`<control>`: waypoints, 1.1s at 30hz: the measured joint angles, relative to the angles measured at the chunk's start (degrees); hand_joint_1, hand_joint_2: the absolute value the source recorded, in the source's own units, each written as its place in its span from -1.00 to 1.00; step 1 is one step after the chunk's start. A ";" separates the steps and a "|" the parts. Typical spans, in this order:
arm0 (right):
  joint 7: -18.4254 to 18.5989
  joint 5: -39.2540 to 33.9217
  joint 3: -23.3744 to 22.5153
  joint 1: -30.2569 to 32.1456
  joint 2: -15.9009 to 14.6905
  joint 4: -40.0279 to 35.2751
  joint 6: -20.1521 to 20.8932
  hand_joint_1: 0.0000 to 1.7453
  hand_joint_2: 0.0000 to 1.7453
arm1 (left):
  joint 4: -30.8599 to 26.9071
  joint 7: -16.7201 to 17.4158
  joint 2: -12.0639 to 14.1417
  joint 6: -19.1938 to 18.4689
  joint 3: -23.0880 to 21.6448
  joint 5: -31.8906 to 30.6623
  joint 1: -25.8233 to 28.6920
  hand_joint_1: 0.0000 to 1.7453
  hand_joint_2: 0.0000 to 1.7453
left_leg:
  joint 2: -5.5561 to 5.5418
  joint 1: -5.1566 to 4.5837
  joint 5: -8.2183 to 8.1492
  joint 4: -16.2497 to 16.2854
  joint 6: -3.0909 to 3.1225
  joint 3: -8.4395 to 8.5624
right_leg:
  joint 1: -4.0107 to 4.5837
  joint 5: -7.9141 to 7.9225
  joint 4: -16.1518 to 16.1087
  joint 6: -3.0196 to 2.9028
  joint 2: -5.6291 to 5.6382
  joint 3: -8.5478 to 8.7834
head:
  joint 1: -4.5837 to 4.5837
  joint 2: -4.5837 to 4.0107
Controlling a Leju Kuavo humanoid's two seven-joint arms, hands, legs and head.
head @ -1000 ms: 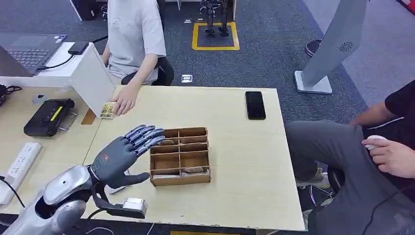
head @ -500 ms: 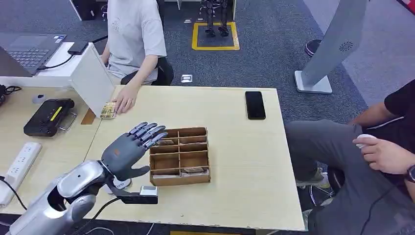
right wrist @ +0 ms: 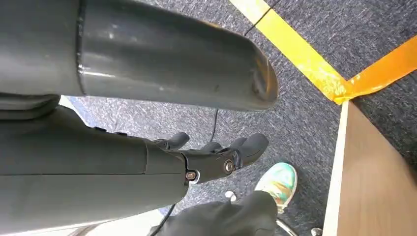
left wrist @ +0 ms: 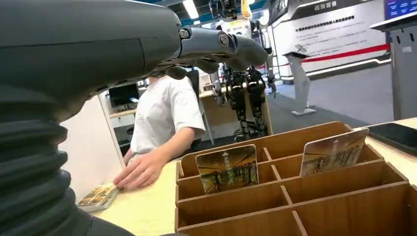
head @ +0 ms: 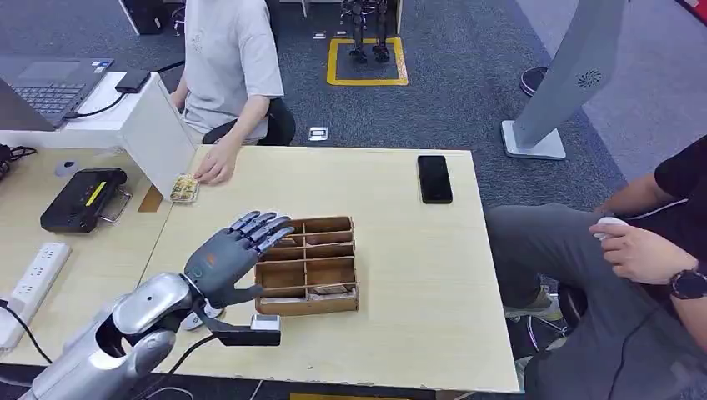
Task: Pass the card to the sensor for recognition and then transmit it.
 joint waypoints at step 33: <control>1.38 -0.72 2.97 -0.17 0.04 -1.42 2.30 -1.00 -1.00 | 11.00 3.08 -8.87 -1.84 -1.24 3.59 -4.77 -1.00 1.00 | -0.01 0.00 0.00 0.01 0.00 -0.01 | 0.00 0.03 0.01 0.01 -0.01 0.00 | 0.00 0.00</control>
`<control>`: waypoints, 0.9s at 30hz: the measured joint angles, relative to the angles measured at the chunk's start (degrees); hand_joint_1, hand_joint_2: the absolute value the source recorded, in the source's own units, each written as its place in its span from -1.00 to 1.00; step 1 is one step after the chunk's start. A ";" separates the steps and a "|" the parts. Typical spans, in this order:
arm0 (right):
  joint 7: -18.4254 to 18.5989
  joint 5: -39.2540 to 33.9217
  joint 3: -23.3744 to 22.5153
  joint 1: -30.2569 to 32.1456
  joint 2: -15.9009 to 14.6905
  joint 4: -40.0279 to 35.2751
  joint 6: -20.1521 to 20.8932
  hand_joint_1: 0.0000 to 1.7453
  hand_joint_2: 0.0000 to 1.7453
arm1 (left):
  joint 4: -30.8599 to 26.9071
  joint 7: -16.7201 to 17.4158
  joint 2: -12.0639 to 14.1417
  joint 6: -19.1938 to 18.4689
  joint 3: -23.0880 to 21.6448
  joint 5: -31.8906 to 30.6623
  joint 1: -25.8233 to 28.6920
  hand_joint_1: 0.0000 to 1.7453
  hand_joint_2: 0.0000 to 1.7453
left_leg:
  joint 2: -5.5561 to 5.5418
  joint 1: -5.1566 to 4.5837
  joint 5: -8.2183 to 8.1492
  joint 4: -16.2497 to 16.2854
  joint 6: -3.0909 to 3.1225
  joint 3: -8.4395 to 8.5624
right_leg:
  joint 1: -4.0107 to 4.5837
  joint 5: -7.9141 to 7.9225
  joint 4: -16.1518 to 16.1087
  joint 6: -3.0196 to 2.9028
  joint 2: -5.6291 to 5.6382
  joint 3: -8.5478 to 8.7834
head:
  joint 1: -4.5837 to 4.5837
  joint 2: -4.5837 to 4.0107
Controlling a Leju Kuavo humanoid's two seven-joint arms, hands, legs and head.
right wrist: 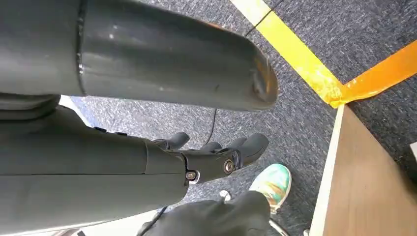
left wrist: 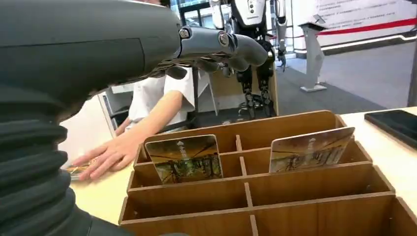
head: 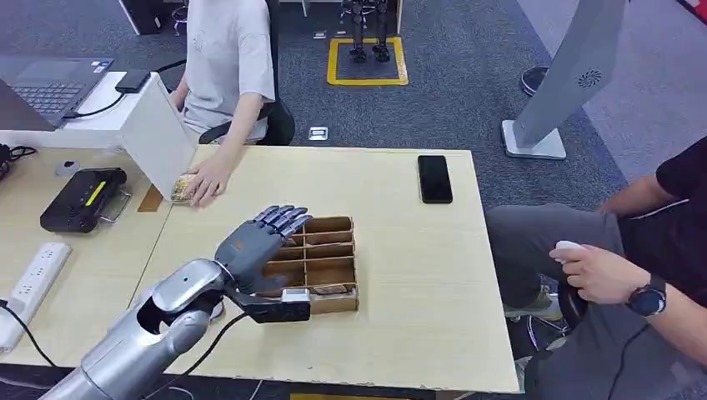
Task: Pass the card to the sensor for recognition and then transmit it.
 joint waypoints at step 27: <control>0.61 -2.05 2.71 0.05 0.00 -0.55 0.72 -1.00 -1.00 | 7.80 2.16 -0.96 0.20 3.28 0.22 -0.19 -1.00 1.00 | 0.00 0.00 0.02 0.00 0.02 -0.01 | 0.00 0.01 0.01 0.00 0.00 0.01 | 0.00 0.00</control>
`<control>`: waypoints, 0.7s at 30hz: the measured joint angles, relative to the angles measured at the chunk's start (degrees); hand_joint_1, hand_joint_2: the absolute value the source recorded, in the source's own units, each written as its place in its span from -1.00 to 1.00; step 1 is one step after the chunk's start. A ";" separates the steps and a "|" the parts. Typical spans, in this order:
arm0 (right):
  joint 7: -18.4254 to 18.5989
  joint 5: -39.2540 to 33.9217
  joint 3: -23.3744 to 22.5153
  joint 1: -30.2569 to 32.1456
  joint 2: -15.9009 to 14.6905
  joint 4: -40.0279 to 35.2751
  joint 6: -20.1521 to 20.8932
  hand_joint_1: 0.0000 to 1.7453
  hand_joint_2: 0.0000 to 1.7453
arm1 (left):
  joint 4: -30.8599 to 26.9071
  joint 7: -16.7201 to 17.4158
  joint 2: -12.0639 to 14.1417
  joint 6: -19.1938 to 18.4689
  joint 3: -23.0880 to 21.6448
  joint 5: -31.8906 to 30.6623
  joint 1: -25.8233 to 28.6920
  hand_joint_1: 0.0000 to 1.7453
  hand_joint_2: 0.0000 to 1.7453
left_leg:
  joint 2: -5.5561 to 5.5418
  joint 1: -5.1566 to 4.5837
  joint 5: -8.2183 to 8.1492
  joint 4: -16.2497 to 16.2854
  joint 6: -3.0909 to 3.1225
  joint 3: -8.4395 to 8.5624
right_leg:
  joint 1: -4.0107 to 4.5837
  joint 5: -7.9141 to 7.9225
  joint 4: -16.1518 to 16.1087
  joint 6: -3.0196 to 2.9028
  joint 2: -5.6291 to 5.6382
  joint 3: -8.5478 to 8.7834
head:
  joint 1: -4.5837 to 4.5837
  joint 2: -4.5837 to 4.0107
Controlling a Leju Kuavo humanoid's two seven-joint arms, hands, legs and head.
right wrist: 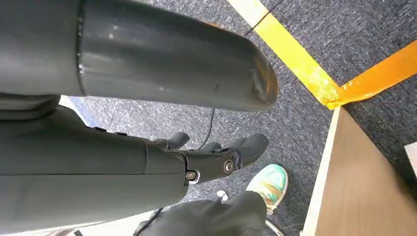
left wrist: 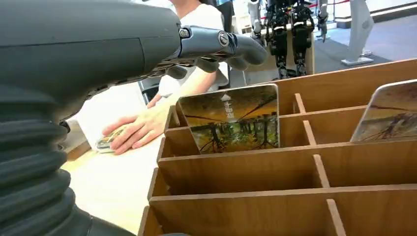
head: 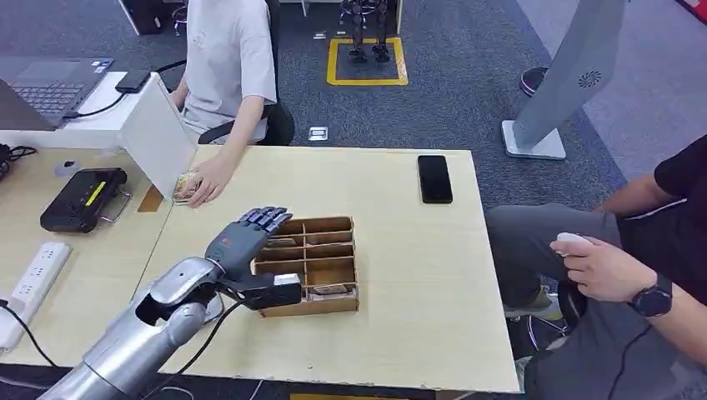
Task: Pass the card to the sensor for recognition and then transmit it.
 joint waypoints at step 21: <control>0.94 -3.28 3.32 0.11 -0.02 -0.42 0.26 -1.00 -1.00 | -1.11 -1.05 -2.36 2.84 4.48 2.27 0.32 -1.00 1.00 | 0.00 0.01 0.00 0.00 0.00 0.01 | 0.00 0.00 0.01 0.00 0.00 0.00 | 0.00 0.00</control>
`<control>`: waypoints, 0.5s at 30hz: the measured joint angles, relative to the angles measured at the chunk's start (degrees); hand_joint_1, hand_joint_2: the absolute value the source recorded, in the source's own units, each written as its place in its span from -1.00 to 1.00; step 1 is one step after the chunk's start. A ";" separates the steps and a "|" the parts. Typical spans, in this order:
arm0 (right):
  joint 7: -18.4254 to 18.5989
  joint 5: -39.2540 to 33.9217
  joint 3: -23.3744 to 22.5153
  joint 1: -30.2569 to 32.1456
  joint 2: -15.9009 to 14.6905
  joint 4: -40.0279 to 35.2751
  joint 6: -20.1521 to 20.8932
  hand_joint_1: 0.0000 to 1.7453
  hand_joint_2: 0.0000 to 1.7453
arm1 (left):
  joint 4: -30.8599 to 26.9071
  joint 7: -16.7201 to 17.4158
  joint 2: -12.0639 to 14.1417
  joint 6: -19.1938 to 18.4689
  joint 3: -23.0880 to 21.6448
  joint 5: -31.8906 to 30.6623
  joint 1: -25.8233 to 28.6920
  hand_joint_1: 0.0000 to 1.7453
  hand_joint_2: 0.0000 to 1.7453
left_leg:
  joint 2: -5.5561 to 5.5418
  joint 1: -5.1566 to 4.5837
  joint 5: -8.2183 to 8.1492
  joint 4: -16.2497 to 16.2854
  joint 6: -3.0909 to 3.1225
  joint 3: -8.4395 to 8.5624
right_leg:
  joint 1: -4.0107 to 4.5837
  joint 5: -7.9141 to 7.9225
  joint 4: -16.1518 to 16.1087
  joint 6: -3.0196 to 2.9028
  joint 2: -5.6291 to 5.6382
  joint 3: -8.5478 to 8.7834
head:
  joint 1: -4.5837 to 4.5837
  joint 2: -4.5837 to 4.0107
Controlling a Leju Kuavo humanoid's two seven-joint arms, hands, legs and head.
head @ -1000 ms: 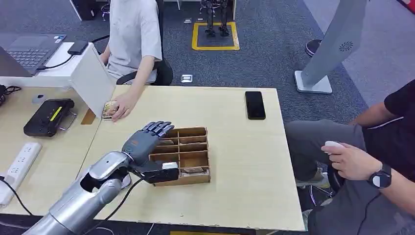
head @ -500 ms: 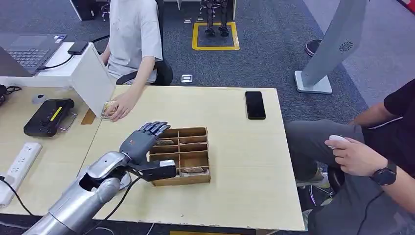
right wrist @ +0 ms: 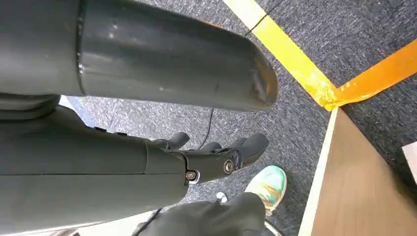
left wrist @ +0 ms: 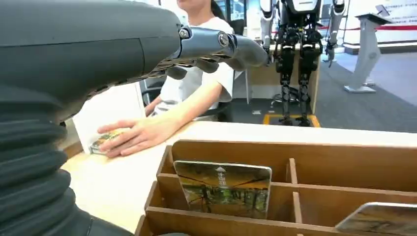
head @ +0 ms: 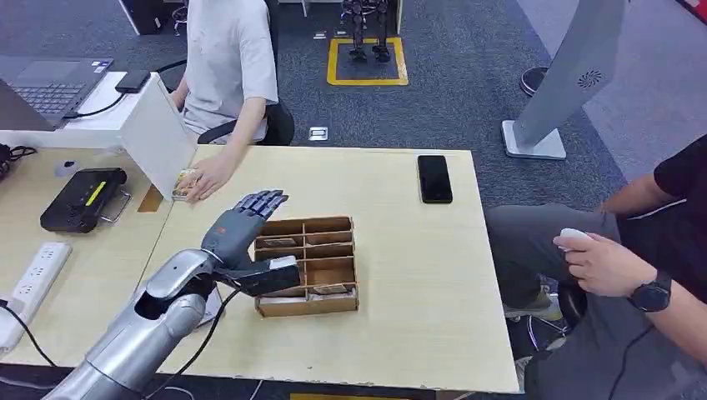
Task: Pass the card to the sensor for recognition and then transmit it.
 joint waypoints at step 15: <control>0.00 -1.90 2.36 -0.02 -0.02 -0.09 0.15 -1.00 -1.00 | -0.37 -0.89 -0.22 -1.79 0.09 0.31 0.01 -1.00 1.00 | 0.00 0.00 0.00 0.00 0.00 0.00 | 0.00 0.00 0.00 0.00 0.00 0.00 | 0.00 0.00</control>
